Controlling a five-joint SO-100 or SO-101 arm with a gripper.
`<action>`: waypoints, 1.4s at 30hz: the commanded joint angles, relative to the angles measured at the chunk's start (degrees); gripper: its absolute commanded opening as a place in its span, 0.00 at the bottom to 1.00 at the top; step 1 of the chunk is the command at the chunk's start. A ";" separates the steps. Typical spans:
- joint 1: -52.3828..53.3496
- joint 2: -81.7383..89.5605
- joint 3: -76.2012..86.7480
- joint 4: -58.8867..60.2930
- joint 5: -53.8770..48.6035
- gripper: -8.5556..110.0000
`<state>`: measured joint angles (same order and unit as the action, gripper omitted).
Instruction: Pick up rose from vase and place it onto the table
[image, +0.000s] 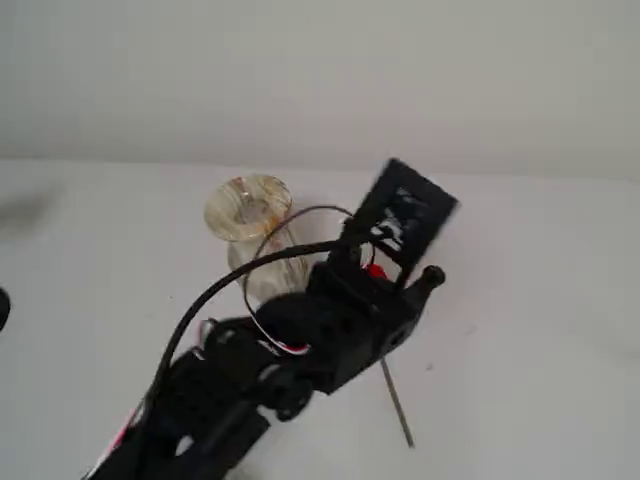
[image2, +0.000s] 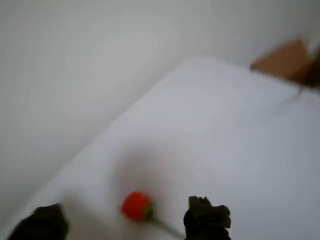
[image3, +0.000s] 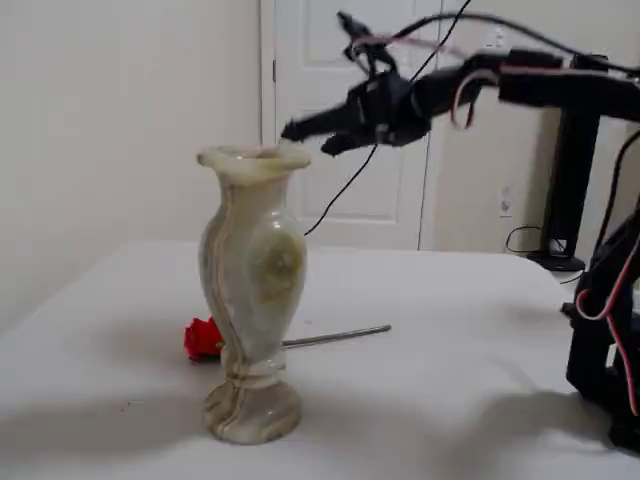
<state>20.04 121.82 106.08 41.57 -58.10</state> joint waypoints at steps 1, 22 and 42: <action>-4.31 6.42 -8.53 16.44 21.71 0.17; -18.81 39.73 25.66 28.83 60.73 0.07; -15.82 68.47 62.31 27.51 47.99 0.07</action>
<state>4.13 188.44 165.94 68.82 -9.05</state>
